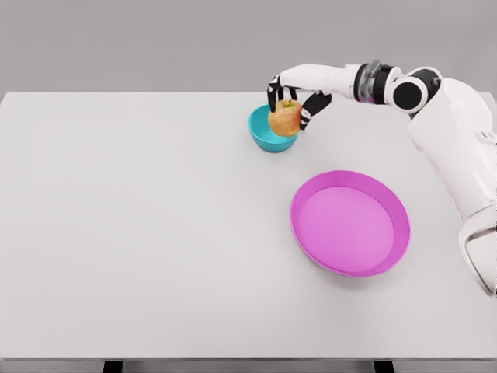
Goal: Put the apple from the pink plate into the blue bowl with your right arm
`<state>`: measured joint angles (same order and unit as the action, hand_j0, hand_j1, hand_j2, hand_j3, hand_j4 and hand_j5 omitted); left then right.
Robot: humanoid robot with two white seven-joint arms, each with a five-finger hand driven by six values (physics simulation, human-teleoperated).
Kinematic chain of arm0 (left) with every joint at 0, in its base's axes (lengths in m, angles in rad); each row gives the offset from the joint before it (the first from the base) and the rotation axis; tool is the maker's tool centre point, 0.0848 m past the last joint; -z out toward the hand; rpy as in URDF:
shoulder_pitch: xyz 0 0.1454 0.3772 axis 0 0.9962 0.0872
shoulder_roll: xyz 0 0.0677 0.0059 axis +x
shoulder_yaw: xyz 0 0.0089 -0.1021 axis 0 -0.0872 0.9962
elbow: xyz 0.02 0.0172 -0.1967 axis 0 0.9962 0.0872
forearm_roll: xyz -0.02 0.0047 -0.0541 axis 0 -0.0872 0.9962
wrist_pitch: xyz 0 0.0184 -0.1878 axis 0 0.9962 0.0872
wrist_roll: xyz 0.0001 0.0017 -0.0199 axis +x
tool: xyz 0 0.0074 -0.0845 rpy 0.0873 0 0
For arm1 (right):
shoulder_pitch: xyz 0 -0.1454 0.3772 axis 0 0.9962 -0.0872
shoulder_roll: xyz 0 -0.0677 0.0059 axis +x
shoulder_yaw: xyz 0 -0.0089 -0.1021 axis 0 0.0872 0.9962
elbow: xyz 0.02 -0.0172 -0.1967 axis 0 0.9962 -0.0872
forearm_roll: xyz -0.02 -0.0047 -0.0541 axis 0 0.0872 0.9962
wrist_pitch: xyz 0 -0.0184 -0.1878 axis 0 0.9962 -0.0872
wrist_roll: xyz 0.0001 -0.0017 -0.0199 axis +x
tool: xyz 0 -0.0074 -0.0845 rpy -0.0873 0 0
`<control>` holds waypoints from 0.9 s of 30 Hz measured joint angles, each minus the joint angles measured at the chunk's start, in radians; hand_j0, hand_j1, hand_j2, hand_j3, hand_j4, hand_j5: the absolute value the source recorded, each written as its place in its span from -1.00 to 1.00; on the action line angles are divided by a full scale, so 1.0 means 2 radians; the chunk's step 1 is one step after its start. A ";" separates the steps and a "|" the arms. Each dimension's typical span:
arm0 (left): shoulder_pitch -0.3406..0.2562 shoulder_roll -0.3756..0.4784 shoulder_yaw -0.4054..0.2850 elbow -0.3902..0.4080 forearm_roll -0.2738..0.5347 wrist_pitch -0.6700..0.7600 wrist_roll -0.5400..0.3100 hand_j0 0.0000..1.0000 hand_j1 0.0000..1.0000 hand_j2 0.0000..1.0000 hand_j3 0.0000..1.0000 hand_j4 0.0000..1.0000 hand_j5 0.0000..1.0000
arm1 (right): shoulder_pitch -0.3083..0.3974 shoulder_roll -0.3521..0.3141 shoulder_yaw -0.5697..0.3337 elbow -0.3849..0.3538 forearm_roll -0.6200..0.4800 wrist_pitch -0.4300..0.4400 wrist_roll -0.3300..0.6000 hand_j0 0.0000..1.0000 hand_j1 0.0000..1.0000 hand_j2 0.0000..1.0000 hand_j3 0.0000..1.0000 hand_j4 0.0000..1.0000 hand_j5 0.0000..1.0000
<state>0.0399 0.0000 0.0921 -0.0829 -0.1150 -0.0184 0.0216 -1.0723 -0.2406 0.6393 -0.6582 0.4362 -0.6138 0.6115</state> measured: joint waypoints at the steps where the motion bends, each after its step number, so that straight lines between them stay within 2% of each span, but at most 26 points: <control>1: 0.000 0.000 0.000 0.000 0.000 0.000 0.000 1.00 1.00 1.00 1.00 1.00 1.00 | 0.000 0.003 0.000 0.004 0.002 0.000 0.000 -0.40 -0.40 -0.40 -0.40 -0.40 -0.40; 9: 0.000 0.000 0.000 0.000 0.000 0.000 0.000 1.00 1.00 1.00 1.00 1.00 1.00 | -0.003 0.014 0.000 0.015 0.005 0.000 0.000 -0.40 -0.40 -0.40 -0.40 -0.40 -0.40; 27: 0.000 0.000 0.000 0.000 0.000 0.000 0.000 1.00 1.00 1.00 1.00 1.00 1.00 | -0.020 0.029 0.000 0.028 0.021 0.033 0.000 -0.40 -0.40 -0.40 -0.40 -0.40 -0.40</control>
<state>0.0399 0.0000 0.0921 -0.0829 -0.1150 -0.0184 0.0216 -1.1121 -0.1829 0.6396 -0.6030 0.4779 -0.5470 0.6113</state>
